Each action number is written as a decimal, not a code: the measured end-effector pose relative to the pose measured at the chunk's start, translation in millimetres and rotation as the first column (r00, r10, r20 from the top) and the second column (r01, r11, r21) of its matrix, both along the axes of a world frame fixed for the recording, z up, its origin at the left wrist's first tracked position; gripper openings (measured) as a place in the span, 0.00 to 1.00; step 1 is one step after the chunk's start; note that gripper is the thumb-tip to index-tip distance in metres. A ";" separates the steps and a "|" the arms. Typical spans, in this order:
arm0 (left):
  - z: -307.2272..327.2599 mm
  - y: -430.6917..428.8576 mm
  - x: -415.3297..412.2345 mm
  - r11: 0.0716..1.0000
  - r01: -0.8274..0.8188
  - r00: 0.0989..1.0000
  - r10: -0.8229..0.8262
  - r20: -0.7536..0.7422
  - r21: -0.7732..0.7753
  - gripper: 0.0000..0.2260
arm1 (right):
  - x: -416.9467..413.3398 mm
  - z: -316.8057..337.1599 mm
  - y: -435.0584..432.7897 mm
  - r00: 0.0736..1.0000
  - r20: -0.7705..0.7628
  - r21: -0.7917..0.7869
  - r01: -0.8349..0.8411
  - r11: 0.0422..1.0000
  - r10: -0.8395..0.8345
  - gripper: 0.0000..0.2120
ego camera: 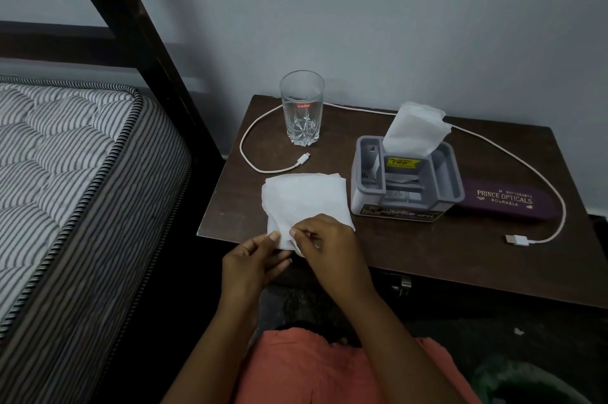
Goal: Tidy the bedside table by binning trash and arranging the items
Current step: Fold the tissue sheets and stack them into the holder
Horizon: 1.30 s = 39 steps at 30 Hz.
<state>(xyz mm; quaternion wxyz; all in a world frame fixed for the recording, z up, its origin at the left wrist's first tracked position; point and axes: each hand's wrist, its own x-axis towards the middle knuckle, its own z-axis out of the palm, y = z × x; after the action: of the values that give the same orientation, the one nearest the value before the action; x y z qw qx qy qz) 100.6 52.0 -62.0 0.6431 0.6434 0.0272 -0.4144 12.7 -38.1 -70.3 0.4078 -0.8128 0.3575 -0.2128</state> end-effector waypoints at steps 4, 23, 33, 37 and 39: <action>5.6 -1.5 -1.6 0.999 -0.036 0.999 0.037 -0.012 0.023 0.16 | 0.4 -1.1 -2.1 0.998 0.055 0.083 0.029 0.996 -0.033 0.04; 22.7 -10.4 6.1 0.951 0.124 0.904 -0.226 0.362 0.284 0.10 | -6.0 9.7 -7.2 0.975 0.142 0.130 0.152 0.980 -0.170 0.08; 31.7 -73.7 43.6 0.844 0.273 0.860 -0.430 0.276 0.462 0.15 | -23.5 32.5 8.6 1.000 -0.016 -0.156 -0.024 0.988 0.022 0.12; 60.0 -68.4 42.8 0.868 0.325 0.807 -0.462 0.368 0.376 0.06 | -50.0 43.5 -0.3 0.961 0.127 0.135 0.230 0.964 -0.247 0.08; 83.4 -58.0 37.2 0.880 0.392 0.816 -0.468 0.340 0.270 0.08 | -62.6 54.4 -5.1 0.903 0.171 0.394 0.305 0.867 -0.395 0.06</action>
<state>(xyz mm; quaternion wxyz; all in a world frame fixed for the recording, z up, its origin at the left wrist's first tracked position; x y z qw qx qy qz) 137.9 -6.0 21.5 0.4607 0.7604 -0.2106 -0.4064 -49.8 -43.2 -15.9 0.5440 -0.6130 0.4793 -0.3140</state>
